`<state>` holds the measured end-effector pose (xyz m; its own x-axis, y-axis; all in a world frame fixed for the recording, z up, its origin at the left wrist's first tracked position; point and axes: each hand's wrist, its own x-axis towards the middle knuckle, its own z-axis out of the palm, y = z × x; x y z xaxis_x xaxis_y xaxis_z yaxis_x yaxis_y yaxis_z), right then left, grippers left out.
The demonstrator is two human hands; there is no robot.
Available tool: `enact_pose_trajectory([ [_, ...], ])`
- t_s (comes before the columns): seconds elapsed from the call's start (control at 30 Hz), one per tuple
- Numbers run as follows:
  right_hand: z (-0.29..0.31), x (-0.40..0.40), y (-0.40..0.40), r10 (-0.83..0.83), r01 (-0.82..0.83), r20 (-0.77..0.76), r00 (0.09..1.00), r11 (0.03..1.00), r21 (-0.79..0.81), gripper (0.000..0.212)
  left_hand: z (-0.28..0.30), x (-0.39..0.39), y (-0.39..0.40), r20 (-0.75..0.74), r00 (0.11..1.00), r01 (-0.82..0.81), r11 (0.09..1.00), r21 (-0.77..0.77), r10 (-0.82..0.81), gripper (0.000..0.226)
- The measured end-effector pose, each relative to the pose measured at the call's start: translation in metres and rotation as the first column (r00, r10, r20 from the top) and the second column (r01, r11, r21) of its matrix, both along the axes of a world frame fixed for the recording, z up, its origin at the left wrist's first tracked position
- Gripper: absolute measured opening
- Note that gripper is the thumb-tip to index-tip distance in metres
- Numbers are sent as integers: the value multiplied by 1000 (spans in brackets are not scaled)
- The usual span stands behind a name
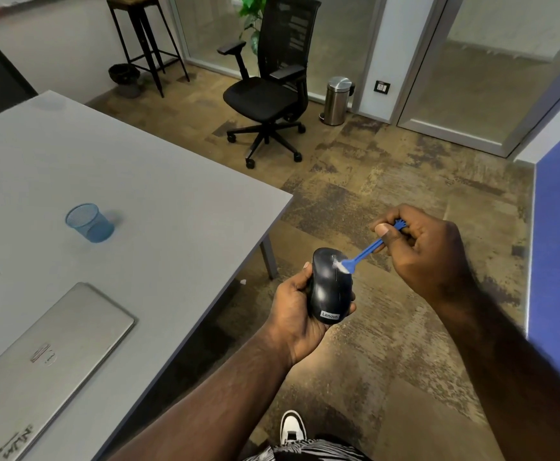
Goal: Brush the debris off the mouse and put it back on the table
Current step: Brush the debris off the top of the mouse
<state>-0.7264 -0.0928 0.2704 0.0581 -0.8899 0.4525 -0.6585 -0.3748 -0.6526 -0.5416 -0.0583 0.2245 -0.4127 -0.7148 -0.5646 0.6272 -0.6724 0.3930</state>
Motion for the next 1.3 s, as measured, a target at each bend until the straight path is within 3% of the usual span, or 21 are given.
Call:
enact_pose_trajectory([
  [0.17,0,0,0,-38,38,-4,999,999,-30,11,-2,0,-2,-21,1000,-2,1000,6,2,56],
  [0.33,2,4,8,118,-117,19,993,993,-19,11,-4,1,-5,7,1000,-23,1000,-6,23,57],
  [0.5,3,6,11,79,-78,34,996,997,-22,14,-8,0,-6,9,999,-40,999,26,40,56],
  [0.6,-1,12,20,184,-183,-21,983,983,16,13,-7,-2,-8,16,998,-60,998,4,60,55],
  [0.77,1,13,20,45,-48,-38,998,996,-78,17,-4,-1,-10,18,997,-80,997,10,80,52],
  [0.9,4,20,28,187,-196,-142,972,979,-55,19,-2,-3,-9,1,996,-84,996,11,84,53],
  [1.07,3,19,28,51,-67,-118,992,989,-133,21,-3,-3,-11,2,996,-86,996,22,86,53],
  [1.23,2,21,34,197,-233,-252,948,964,-124,19,-5,-2,-9,-14,995,-95,995,17,95,54],
  [1.3,0,17,34,136,-177,-232,963,970,-169,18,-3,-2,-11,-1,995,-103,995,11,103,54],
])
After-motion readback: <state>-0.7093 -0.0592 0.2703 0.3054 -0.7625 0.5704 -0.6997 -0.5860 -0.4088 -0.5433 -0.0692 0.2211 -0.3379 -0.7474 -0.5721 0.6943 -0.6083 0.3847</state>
